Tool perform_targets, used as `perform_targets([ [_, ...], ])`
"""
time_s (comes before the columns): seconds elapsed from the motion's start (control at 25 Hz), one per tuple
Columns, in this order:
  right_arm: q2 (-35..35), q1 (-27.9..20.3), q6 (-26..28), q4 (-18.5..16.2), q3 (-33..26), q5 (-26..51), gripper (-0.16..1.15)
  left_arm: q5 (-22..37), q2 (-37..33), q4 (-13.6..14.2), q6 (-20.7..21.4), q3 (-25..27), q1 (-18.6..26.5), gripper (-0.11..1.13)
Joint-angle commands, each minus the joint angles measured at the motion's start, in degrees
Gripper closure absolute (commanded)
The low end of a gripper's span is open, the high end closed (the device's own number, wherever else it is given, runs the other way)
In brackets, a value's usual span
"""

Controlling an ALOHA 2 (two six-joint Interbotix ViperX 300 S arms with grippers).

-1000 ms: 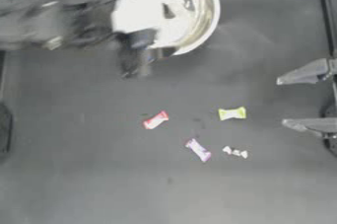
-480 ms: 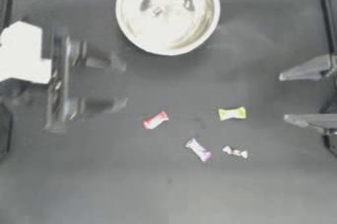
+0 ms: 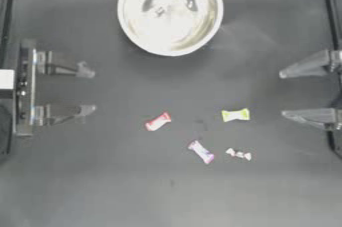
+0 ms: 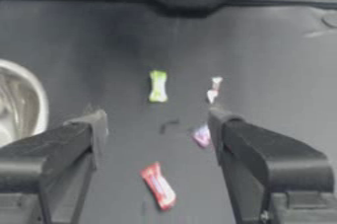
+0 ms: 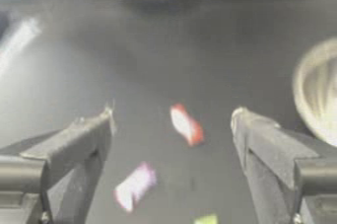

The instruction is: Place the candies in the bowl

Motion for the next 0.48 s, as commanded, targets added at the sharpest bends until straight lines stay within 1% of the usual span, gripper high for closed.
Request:
perform_targets([
  [0.04,5.0,-1.1,0.0,-0.2,-6.2,9.1,-0.02,-0.8,-1.1,-0.2,0.0,0.4,-0.1,0.08],
  [0.24,11.6,-1.8,-0.1,-1.8,-11.7,18.6,-0.02,-1.1,-2.9,-0.2,0.0,2.1,-0.1,0.08],
  [0.48,19.2,-1.8,-0.2,-2.3,-15.4,24.1,-0.02,-1.1,-4.2,-0.4,0.0,4.2,-0.1,0.08],
])
